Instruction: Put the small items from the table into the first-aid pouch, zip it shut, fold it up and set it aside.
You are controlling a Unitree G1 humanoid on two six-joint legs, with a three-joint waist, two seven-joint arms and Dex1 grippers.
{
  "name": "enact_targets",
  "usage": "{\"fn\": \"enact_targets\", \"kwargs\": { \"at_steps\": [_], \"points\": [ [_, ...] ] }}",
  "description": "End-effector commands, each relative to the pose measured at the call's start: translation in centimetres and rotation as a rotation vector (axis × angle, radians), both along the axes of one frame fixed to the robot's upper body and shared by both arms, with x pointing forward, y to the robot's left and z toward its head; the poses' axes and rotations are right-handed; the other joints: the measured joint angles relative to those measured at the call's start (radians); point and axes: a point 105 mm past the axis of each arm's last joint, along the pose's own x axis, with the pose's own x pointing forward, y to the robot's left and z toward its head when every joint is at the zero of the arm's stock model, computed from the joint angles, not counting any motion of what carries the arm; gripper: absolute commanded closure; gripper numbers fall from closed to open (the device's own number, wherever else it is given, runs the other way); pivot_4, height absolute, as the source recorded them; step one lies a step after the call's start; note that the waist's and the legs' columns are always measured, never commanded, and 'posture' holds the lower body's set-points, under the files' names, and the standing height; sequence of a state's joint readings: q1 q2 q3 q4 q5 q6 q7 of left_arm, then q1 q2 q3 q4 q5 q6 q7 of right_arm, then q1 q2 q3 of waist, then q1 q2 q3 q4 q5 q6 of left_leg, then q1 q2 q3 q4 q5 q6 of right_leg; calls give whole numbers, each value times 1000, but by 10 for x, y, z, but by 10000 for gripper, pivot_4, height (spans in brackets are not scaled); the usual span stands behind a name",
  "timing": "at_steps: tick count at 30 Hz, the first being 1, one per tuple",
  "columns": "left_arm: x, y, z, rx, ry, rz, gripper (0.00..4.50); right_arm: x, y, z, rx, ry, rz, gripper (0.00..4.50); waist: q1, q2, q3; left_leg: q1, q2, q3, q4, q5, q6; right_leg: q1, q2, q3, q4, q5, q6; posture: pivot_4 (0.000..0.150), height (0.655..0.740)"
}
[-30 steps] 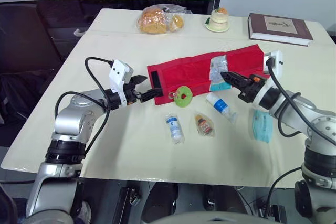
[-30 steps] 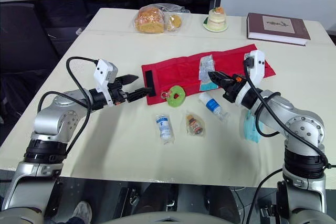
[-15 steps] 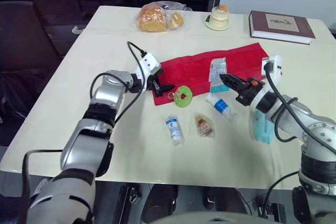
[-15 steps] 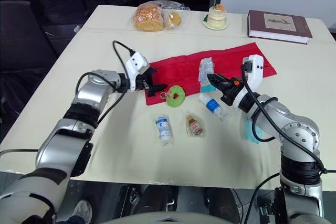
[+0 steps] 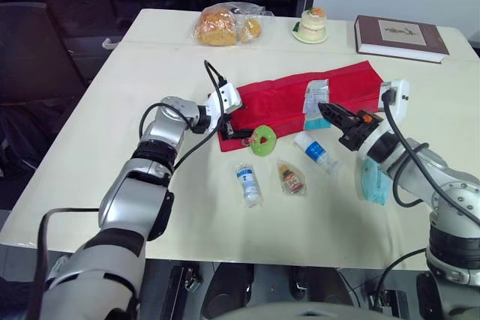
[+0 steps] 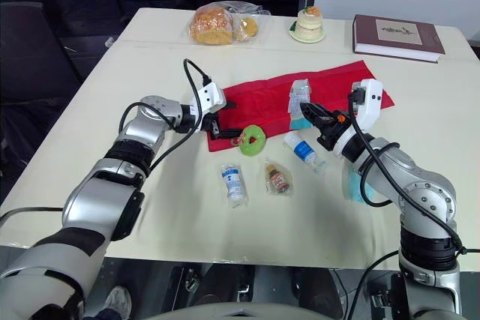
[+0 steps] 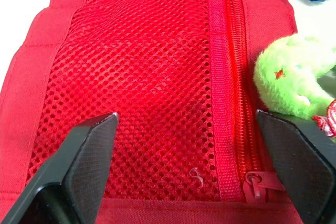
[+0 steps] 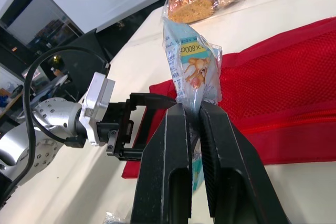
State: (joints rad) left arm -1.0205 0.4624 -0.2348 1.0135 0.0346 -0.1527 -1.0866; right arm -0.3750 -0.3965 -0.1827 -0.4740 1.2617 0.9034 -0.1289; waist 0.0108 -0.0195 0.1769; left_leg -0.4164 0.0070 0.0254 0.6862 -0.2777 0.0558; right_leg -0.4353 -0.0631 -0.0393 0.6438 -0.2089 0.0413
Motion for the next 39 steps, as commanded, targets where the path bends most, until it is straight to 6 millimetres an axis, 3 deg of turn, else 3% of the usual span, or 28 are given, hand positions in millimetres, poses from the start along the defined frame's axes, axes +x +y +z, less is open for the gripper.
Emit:
{"fn": "enact_targets", "kwargs": {
  "at_steps": [1,7,8,10,13,14,15,17,18,19,20,31,39],
  "points": [
    [7,-1,6,31,-65,20,243,-4,2,14,10,-62,9,45000,0,0,0,0,0,0,0,0,0,0,0,0,0,0,0,1500,7289],
    [11,0,5,85,-122,34,243,-4,2,15,8,-65,12,45000,0,0,0,1,0,0,1,0,0,0,0,0,1,2,2,1500,7289],
    [11,1,5,87,-129,36,4039,-4,3,15,7,-66,13,45000,0,0,0,1,0,0,2,0,0,1,0,1,2,2,2,1500,7289],
    [12,0,5,91,-138,38,6281,-4,4,15,6,-67,15,45000,0,0,0,1,0,0,3,0,0,1,0,1,3,2,2,1500,7289],
    [12,-1,6,87,-150,39,18921,-4,6,15,3,-68,21,45000,-1,0,0,1,0,0,5,0,0,1,0,1,5,2,2,1500,7289],
    [12,-2,6,86,-154,38,25182,-4,6,15,2,-69,22,45000,-1,0,0,2,0,0,5,0,0,1,0,1,5,2,2,1500,7289],
    [13,-2,7,85,-160,40,26783,-3,6,15,1,-69,23,45000,0,0,0,2,0,0,5,0,0,1,0,1,6,2,2,1500,7289],
    [14,-3,10,73,-169,49,36173,-3,6,15,-1,-70,24,45000,0,0,0,1,0,0,6,0,0,1,0,1,6,2,2,1500,7289],
    [14,-3,10,71,-170,51,36173,-3,6,15,0,-70,25,45000,0,0,0,1,0,0,6,0,0,1,0,1,6,2,2,1500,7289],
    [15,-2,10,70,-169,52,42268,-3,6,15,0,-71,26,45000,0,0,0,1,0,0,6,0,0,1,0,1,6,2,2,1500,7289],
    [14,-2,10,70,-168,53,44731,-3,7,15,0,-71,27,45000,0,0,0,1,0,0,6,0,0,1,0,1,6,2,2,1500,7289],
    [13,-11,35,-178,-72,55,44731,-1,10,15,1,-75,28,45000,0,0,0,1,0,0,6,0,0,0,0,1,6,2,2,1500,7289],
    [10,-13,53,-256,-98,32,44731,-1,14,12,19,-59,44,45000,0,0,0,1,0,0,6,0,0,0,0,1,6,2,2,1500,7289]
  ]
}}
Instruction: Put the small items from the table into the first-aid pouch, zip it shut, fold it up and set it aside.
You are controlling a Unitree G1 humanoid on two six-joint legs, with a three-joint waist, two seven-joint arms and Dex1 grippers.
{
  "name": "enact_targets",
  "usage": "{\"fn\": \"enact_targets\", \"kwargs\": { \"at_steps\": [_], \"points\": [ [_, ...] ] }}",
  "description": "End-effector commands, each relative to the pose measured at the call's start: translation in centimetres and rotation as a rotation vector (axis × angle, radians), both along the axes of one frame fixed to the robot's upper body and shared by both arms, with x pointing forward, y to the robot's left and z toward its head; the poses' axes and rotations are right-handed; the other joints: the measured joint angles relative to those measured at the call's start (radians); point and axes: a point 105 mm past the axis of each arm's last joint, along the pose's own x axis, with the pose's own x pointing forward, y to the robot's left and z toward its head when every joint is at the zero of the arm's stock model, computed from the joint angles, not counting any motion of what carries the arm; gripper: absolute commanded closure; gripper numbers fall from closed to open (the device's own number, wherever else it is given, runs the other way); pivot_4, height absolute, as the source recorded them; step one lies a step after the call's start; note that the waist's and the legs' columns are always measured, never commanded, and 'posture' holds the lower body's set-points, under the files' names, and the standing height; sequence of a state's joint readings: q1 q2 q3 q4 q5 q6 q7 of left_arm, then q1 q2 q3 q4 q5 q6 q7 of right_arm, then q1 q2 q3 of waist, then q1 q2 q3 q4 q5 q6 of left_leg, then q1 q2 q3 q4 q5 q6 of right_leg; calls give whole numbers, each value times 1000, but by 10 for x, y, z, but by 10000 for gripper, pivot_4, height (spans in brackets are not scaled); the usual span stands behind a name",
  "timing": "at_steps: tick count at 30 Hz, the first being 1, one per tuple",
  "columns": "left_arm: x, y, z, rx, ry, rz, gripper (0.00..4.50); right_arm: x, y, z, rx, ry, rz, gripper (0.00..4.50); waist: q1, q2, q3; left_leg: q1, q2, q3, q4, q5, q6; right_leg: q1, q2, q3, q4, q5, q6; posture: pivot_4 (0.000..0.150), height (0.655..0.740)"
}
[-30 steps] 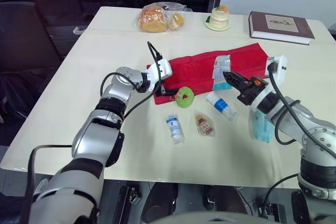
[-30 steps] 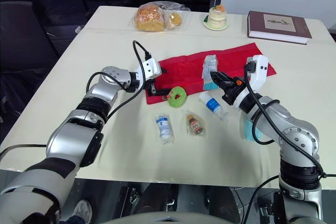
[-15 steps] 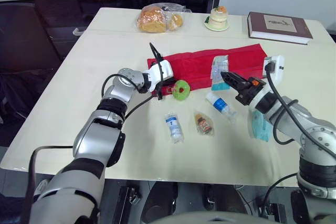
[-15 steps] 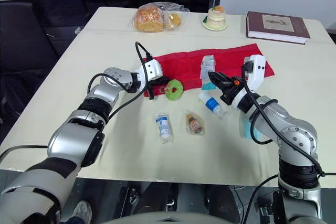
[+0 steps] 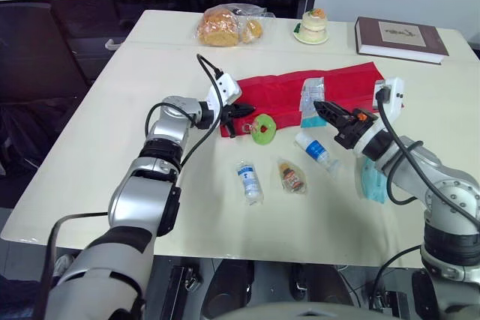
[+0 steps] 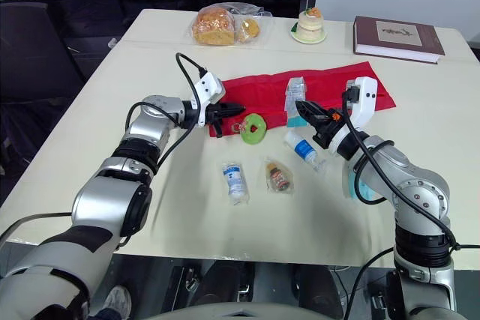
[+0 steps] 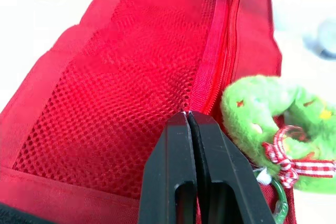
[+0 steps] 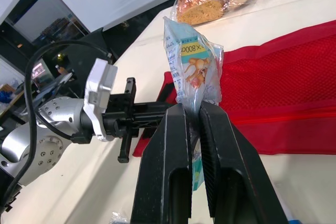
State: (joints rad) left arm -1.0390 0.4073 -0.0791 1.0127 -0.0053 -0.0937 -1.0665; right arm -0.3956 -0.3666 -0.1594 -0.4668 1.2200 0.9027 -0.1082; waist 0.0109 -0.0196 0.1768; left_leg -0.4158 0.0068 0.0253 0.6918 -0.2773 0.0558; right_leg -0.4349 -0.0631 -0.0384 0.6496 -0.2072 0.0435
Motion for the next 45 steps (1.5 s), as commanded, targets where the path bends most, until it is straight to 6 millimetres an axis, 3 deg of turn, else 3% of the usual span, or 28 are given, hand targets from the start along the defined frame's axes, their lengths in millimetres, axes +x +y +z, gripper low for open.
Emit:
{"fn": "enact_targets", "kwargs": {
  "at_steps": [1,7,12,20,23,29,39,45],
  "points": [
    [1,-6,31,-55,-97,-25,44731,-3,7,10,28,-34,33,45000,0,0,0,0,0,0,0,0,0,0,0,0,0,0,0,1500,7289],
    [-3,-11,31,-86,-91,-55,44731,-1,28,0,164,71,116,45000,-1,0,0,0,0,0,0,0,0,0,0,0,1,0,0,1500,7289],
    [-10,-18,28,-106,-78,-96,44731,16,43,0,279,138,149,45000,-5,0,0,1,0,0,1,0,0,0,0,0,2,0,0,1500,7289],
    [-18,-16,21,-104,-60,-113,44731,54,32,7,240,68,58,45000,-15,0,0,0,0,0,4,0,0,0,0,0,5,0,0,1500,7289],
    [-19,-14,18,-110,-50,-109,44731,59,37,5,243,71,67,45000,-23,0,0,0,0,0,4,0,0,0,0,1,7,0,0,1500,7289],
    [-20,-16,18,-139,-48,-99,44731,51,54,-25,199,156,127,45000,-25,0,0,1,0,0,4,0,0,-1,0,1,9,0,0,1500,7289],
    [-19,-16,19,-171,-48,-77,44731,27,53,-54,147,317,199,45000,-24,0,0,0,0,0,7,0,0,-1,-1,1,11,0,0,1500,7289],
    [-23,-21,17,-195,-39,-92,44731,16,65,-70,174,434,224,45000,-24,0,0,1,0,0,7,0,0,-1,-1,1,11,0,0,1500,7289]
  ]
}}
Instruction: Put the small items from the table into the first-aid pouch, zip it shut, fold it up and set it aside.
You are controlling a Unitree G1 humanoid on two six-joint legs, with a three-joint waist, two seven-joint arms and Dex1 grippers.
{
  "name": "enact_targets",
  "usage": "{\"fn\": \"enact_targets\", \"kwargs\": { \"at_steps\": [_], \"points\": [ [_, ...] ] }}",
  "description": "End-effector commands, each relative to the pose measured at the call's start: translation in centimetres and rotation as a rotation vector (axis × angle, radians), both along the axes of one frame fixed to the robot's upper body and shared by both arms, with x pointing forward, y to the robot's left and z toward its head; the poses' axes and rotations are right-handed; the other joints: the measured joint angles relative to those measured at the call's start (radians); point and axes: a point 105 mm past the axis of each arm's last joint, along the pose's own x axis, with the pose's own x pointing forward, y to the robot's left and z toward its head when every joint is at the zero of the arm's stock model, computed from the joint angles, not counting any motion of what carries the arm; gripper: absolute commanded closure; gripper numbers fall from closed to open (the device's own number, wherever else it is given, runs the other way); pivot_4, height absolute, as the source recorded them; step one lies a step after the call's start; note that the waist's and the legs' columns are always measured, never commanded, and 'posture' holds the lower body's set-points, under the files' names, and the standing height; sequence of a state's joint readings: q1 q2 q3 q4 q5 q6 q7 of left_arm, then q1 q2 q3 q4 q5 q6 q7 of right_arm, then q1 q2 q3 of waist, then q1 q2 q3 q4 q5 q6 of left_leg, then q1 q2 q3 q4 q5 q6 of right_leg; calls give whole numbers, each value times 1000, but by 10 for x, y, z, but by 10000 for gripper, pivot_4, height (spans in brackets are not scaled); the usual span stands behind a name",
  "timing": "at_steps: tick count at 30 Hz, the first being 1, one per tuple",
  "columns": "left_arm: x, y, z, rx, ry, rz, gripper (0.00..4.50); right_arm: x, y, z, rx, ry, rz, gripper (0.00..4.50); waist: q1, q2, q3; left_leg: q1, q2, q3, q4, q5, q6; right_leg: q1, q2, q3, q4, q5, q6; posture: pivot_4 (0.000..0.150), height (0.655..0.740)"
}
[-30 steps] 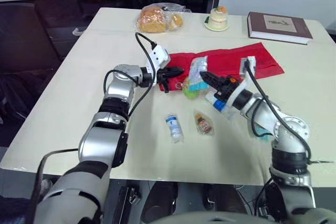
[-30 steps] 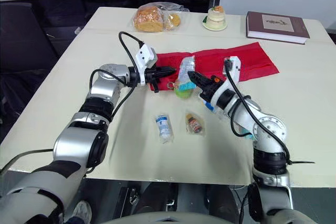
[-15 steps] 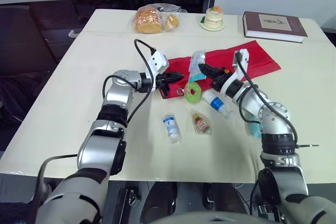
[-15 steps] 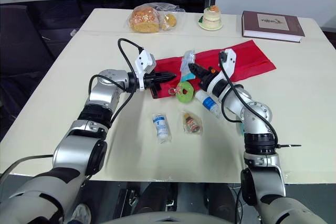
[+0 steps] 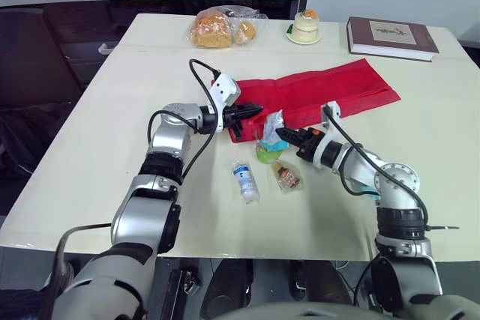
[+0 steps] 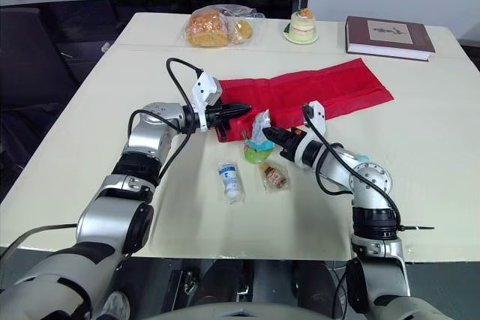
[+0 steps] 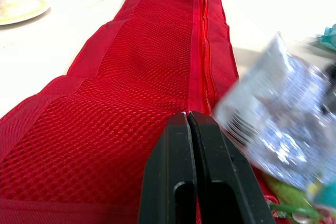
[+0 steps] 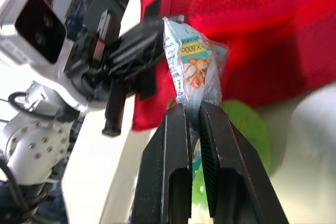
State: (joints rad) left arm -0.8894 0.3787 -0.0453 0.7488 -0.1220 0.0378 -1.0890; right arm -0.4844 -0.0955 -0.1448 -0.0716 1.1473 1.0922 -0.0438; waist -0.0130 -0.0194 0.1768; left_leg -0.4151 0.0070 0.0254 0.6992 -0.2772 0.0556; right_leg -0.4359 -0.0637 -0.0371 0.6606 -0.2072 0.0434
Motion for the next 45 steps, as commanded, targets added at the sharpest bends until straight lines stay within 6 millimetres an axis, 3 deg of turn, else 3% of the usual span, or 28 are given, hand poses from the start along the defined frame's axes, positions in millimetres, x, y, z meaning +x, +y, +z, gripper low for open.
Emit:
{"fn": "enact_targets", "kwargs": {
  "at_steps": [1,12,23,31,45],
  "points": [
    [-5,-9,19,-51,-67,-38,44731,-5,10,2,38,37,16,45000,0,0,0,0,0,0,0,0,0,0,0,0,0,0,0,1500,7289],
    [-19,-14,17,-89,-40,-87,44731,20,14,-6,161,202,-71,45000,-1,0,0,0,0,0,0,0,0,0,0,0,0,0,0,1500,7289],
    [-24,-13,22,-139,-20,-77,44731,25,34,-14,190,265,-36,45000,-3,0,0,0,0,0,0,0,0,0,0,1,0,0,0,1500,7289],
    [-34,-10,14,-123,24,-96,44731,51,28,10,348,163,-136,45000,-6,1,0,0,0,0,0,0,0,0,1,1,0,0,0,1500,7289],
    [-34,-3,16,-117,39,-83,44731,66,26,38,643,103,-240,45000,-4,1,0,0,0,0,0,0,0,0,0,1,0,0,0,1500,7289]
  ]
}}
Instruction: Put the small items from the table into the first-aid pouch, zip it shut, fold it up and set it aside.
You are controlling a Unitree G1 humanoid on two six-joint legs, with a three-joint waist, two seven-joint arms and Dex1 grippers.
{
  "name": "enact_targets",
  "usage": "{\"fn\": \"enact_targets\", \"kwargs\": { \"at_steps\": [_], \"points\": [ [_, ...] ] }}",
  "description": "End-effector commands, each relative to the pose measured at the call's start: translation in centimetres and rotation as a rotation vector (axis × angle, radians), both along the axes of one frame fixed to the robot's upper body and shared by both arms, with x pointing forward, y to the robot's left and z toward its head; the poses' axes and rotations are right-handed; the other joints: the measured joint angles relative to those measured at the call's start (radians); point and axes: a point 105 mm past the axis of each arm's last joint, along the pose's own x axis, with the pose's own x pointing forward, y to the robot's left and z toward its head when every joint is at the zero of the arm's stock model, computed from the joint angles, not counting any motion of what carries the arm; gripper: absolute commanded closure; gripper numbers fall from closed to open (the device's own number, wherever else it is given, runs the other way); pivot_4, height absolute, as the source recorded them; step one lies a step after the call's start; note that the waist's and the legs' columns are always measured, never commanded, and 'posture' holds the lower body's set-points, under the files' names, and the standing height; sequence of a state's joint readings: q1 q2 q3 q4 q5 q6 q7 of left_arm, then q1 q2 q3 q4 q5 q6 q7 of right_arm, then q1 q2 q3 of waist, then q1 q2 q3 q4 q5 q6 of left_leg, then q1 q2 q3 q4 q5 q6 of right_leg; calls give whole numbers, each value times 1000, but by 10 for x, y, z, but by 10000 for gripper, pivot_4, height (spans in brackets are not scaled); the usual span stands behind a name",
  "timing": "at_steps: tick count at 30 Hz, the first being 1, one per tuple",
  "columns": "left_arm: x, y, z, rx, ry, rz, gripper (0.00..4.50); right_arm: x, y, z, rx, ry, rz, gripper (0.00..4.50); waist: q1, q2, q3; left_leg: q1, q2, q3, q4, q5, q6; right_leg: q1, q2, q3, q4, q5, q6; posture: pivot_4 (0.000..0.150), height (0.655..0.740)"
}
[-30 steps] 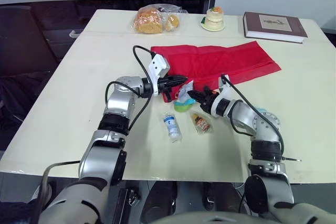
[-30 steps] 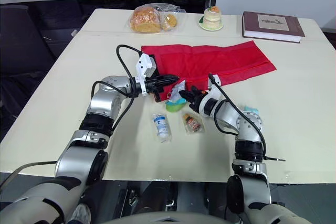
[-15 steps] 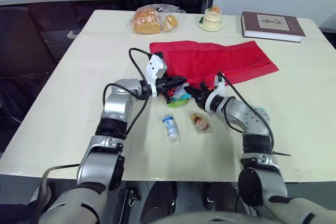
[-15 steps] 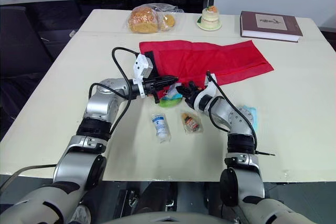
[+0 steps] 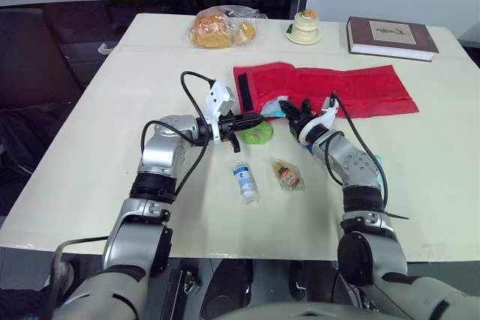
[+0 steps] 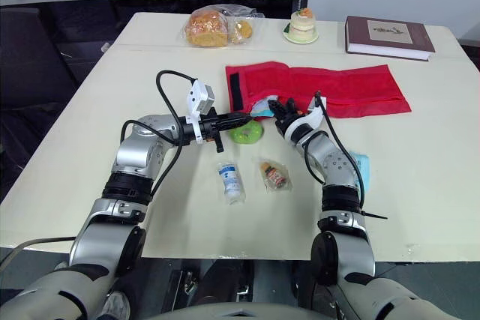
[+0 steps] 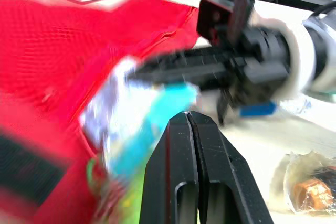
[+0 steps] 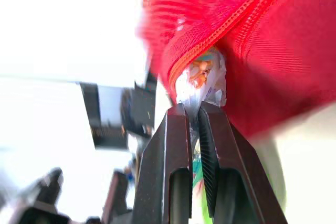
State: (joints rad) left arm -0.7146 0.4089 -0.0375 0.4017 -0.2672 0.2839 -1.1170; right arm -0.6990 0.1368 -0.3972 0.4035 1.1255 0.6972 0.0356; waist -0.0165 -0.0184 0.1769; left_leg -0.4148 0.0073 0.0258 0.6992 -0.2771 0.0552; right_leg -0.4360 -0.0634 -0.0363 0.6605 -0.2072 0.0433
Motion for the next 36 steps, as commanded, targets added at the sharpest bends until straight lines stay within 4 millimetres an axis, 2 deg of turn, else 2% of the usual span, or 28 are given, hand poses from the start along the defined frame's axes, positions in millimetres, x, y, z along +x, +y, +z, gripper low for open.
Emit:
{"fn": "enact_targets", "kwargs": {
  "at_steps": [1,9,17,24,29,32,33,36],
  "points": [
    [0,-1,16,-14,-52,-11,44731,-6,26,29,136,-58,33,45000,0,0,0,0,0,0,0,0,0,0,0,0,0,0,0,1500,7289],
    [2,-2,14,-14,-54,2,44731,-14,28,26,104,-61,37,45000,0,0,0,0,0,0,0,0,0,0,0,0,0,0,0,1500,7289],
    [10,5,23,-45,-79,57,44731,-22,24,16,46,-41,33,45000,0,0,0,0,0,0,0,0,0,0,0,0,0,0,0,1500,7289],
    [21,10,30,-51,-117,120,44731,-34,29,13,-24,-55,69,45000,0,0,0,0,0,0,0,0,0,0,0,0,0,0,0,1500,7289],
    [37,14,30,-27,-142,187,44731,-44,5,14,-90,-91,23,45000,4,0,0,-1,0,0,0,0,0,0,0,0,0,0,0,1500,7289],
    [44,14,27,-7,-147,205,44731,-50,-19,20,-128,-122,-38,45000,3,0,0,-1,0,0,0,0,0,0,0,0,-1,0,0,1500,7289],
    [47,14,25,12,-149,209,39542,-53,-28,23,-143,-135,-58,45000,4,0,0,-1,0,0,0,0,0,0,0,0,-1,0,0,1500,7289],
    [51,13,17,79,-168,209,28092,-60,-46,30,-182,-165,-99,45000,5,0,0,-1,0,0,0,0,0,0,0,0,-1,0,0,1500,7289]
  ]
}}
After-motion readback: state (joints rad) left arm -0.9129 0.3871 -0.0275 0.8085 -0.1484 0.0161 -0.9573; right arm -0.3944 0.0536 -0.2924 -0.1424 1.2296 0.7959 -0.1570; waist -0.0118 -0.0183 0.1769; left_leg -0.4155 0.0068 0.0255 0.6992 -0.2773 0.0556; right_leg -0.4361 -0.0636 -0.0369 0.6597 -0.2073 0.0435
